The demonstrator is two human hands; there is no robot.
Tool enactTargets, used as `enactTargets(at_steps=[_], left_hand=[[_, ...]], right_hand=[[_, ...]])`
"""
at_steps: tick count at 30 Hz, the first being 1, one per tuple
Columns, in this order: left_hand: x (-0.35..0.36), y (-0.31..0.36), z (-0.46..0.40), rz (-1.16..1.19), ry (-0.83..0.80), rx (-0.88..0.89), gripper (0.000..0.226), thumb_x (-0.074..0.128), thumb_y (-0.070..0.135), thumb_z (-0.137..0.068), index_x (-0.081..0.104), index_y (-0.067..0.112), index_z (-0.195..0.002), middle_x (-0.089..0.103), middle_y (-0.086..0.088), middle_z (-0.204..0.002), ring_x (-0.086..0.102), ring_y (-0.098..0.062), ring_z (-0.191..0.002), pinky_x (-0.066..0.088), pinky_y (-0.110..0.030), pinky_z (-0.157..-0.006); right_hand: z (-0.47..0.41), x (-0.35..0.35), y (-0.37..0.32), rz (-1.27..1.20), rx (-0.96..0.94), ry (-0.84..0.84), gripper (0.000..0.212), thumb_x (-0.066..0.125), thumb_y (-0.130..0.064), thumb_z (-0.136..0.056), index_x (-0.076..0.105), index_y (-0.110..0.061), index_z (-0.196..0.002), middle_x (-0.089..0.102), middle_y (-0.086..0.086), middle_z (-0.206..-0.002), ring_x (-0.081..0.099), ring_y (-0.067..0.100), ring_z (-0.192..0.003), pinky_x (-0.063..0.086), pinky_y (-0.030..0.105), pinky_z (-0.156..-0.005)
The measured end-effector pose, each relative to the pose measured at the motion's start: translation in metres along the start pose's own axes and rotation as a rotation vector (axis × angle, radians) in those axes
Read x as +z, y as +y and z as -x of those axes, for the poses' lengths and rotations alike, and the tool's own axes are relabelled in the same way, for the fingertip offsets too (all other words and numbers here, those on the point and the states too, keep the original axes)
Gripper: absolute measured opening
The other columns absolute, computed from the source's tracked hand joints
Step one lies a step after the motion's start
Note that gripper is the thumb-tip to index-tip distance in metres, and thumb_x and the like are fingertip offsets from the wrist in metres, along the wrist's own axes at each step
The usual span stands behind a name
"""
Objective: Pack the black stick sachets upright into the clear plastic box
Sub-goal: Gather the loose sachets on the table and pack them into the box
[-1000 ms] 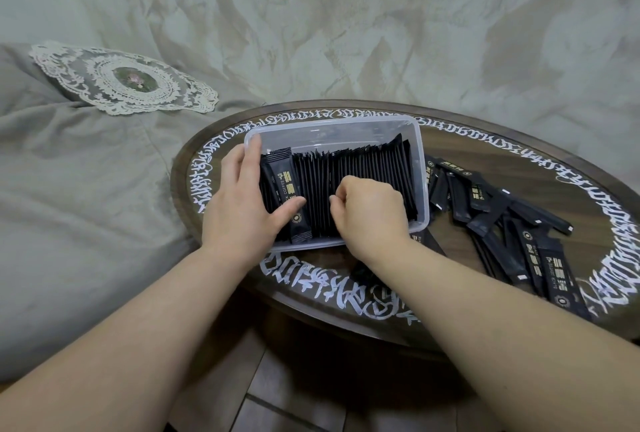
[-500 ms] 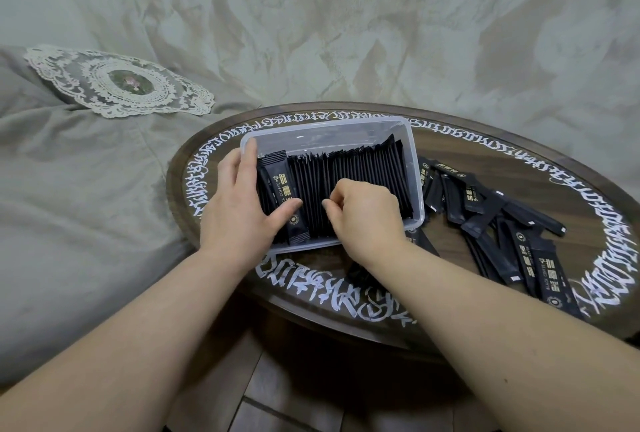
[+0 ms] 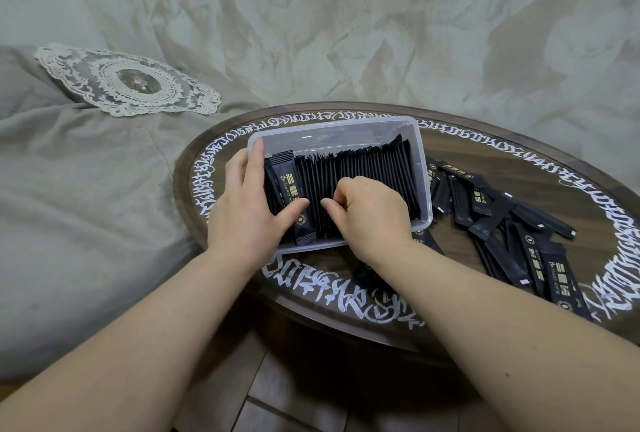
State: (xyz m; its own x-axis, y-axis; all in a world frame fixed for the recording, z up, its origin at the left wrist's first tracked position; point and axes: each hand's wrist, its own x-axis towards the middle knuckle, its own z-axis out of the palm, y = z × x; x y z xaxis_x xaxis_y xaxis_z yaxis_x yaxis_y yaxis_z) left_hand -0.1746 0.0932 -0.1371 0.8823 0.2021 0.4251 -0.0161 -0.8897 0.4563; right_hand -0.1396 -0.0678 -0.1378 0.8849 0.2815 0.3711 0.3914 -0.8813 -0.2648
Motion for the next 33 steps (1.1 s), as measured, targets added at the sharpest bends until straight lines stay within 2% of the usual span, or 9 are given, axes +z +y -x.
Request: enactTargets(at_steps=[6, 15, 17, 19, 21, 24, 26, 30, 33], left_hand=[[0.000, 0.000, 0.001, -0.026, 0.007, 0.006, 0.097, 0.067, 0.052, -0.080, 0.010, 0.022, -0.153, 0.023, 0.001, -0.150, 0.047, -0.027, -0.123, 0.044, -0.041, -0.089], [0.003, -0.001, -0.002, -0.014, 0.004, -0.001, 0.098, 0.066, 0.053, -0.080, 0.008, 0.022, -0.153, 0.021, 0.001, -0.151, 0.043, -0.025, -0.126, 0.043, -0.040, -0.092], [0.002, -0.003, -0.002, -0.022, 0.000, 0.002, 0.098, 0.066, 0.054, -0.080, 0.008, 0.023, -0.153, 0.021, 0.001, -0.152, 0.044, -0.025, -0.126, 0.043, -0.040, -0.091], [0.002, -0.005, -0.003, -0.024, -0.002, 0.008, 0.099, 0.066, 0.054, -0.080, 0.008, 0.023, -0.153, 0.020, 0.003, -0.152, 0.043, -0.024, -0.127, 0.043, -0.040, -0.091], [0.002, -0.007, -0.002, -0.025, -0.003, 0.017, 0.099, 0.066, 0.054, -0.080, 0.008, 0.023, -0.154, 0.019, 0.003, -0.152, 0.043, -0.024, -0.127, 0.043, -0.040, -0.091], [0.002, -0.006, -0.002, -0.023, -0.009, 0.023, 0.100, 0.066, 0.053, -0.080, 0.007, 0.023, -0.154, 0.019, 0.003, -0.153, 0.043, -0.025, -0.128, 0.042, -0.040, -0.093], [0.001, -0.007, -0.003, -0.017, -0.003, 0.027, 0.100, 0.067, 0.053, -0.079, 0.007, 0.022, -0.154, 0.019, 0.002, -0.153, 0.041, -0.024, -0.129, 0.042, -0.040, -0.094], [0.002, -0.007, -0.004, -0.017, 0.004, 0.047, 0.100, 0.067, 0.053, -0.079, 0.008, 0.022, -0.154, 0.020, 0.002, -0.153, 0.039, -0.022, -0.131, 0.041, -0.038, -0.095], [0.003, -0.009, -0.004, -0.021, 0.007, 0.042, 0.100, 0.067, 0.053, -0.079, 0.008, 0.022, -0.154, 0.020, 0.002, -0.153, 0.039, -0.022, -0.131, 0.041, -0.039, -0.095]], right_hand=[[-0.002, -0.001, 0.001, -0.036, 0.044, 0.011, 0.027, 0.046, -0.046, -0.096, 0.048, -0.023, -0.083, 0.051, -0.006, -0.084, 0.056, 0.020, -0.086, 0.037, 0.030, -0.066], [0.011, -0.004, 0.006, 0.085, -0.087, -0.097, 0.028, 0.045, -0.042, -0.097, 0.061, -0.020, -0.095, 0.061, -0.003, -0.093, 0.057, 0.020, -0.090, 0.042, 0.031, -0.071], [0.003, -0.009, 0.011, 0.078, -0.120, -0.016, 0.026, 0.052, -0.044, -0.093, 0.062, -0.019, -0.091, 0.061, -0.003, -0.089, 0.054, 0.021, -0.092, 0.041, 0.031, -0.073], [-0.012, -0.017, 0.018, 0.020, -0.172, 0.209, 0.029, 0.065, -0.045, -0.084, 0.064, -0.016, -0.088, 0.062, 0.001, -0.086, 0.052, 0.025, -0.091, 0.039, 0.032, -0.076], [-0.027, -0.026, 0.023, 0.011, -0.247, 0.297, 0.042, 0.068, -0.047, -0.079, 0.066, -0.010, -0.100, 0.065, 0.006, -0.096, 0.054, 0.029, -0.097, 0.038, 0.031, -0.084], [-0.040, -0.029, 0.027, 0.121, -0.286, 0.026, 0.066, 0.056, -0.056, -0.086, 0.050, -0.010, -0.132, 0.056, 0.009, -0.127, 0.047, 0.029, -0.119, 0.032, 0.035, -0.100], [-0.043, -0.026, 0.030, 0.238, -0.299, -0.041, 0.077, 0.045, -0.064, -0.086, 0.034, -0.015, -0.144, 0.046, 0.005, -0.140, 0.041, 0.027, -0.127, 0.028, 0.039, -0.105], [-0.045, -0.025, 0.027, 0.347, -0.318, -0.151, 0.093, 0.036, -0.078, -0.077, 0.019, -0.021, -0.149, 0.038, 0.002, -0.147, 0.037, 0.028, -0.130, 0.024, 0.045, -0.107], [-0.053, -0.030, 0.022, 0.332, -0.315, -0.240, 0.096, 0.042, -0.080, -0.073, 0.021, -0.024, -0.147, 0.035, 0.002, -0.149, 0.034, 0.029, -0.133, 0.024, 0.051, -0.109]])
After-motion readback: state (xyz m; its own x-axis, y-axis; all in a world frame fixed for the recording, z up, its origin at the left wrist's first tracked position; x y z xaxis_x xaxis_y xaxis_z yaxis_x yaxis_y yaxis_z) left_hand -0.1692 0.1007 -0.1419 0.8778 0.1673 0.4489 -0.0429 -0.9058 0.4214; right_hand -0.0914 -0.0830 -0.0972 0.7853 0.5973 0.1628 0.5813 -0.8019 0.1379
